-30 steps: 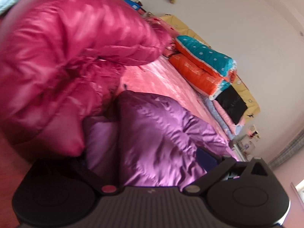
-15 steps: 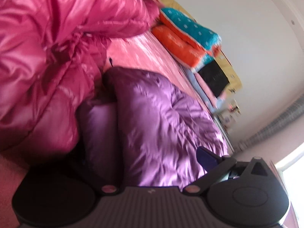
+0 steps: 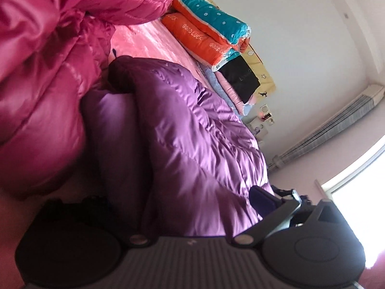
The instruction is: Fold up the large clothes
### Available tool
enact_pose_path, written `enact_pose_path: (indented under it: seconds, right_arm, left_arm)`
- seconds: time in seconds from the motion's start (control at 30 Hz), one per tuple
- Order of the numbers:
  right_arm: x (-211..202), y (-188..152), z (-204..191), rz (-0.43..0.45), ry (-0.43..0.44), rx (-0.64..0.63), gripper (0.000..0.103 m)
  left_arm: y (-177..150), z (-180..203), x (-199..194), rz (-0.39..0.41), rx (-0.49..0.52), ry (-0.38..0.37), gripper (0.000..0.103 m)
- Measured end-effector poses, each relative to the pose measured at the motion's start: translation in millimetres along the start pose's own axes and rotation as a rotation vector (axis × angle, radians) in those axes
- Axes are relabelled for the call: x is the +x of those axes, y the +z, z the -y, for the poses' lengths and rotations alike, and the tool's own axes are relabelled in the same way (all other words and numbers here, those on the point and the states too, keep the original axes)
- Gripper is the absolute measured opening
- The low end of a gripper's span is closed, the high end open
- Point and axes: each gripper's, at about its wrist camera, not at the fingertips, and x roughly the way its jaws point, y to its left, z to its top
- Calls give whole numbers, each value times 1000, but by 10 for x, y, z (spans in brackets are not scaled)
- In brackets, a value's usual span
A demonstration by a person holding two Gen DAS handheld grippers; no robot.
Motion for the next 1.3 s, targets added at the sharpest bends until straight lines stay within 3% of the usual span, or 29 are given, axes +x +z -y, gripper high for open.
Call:
enact_pose_path:
  seconds: [0.17, 0.5, 0.57, 0.67, 0.77, 0.93, 0.97, 1.1, 1.3]
  right_arm:
    - [360, 55, 56, -110, 146, 16, 103]
    - [873, 271, -254, -329, 222, 10, 103]
    - [1003, 265, -326, -375, 181, 1, 103]
    - [1083, 226, -457, -376, 113, 3, 103]
    - [1065, 130, -660, -356, 5, -44, 103]
    - [998, 48, -1069, -308, -160, -120, 68]
    - [969, 35, -1167, -291, -190, -144, 65]
    - [853, -74, -1624, -231, -297, -277, 53]
    - [604, -33, -2071, -113, -383, -396, 47]
  left_arm:
    - [44, -8, 81, -15, -67, -14, 102]
    - [93, 337, 419, -120, -2, 158, 102]
    - [80, 411, 472, -122, 15, 210, 102]
    - [44, 521, 501, -110, 28, 277, 102]
    - [63, 630, 500, -113, 26, 341, 92]
    - [211, 887, 499, -147, 38, 415, 61]
    - [254, 948, 506, -153, 43, 425, 58]
    - [435, 1138, 491, -143, 34, 418, 42]
    - [889, 1525, 834, -113, 71, 334, 36]
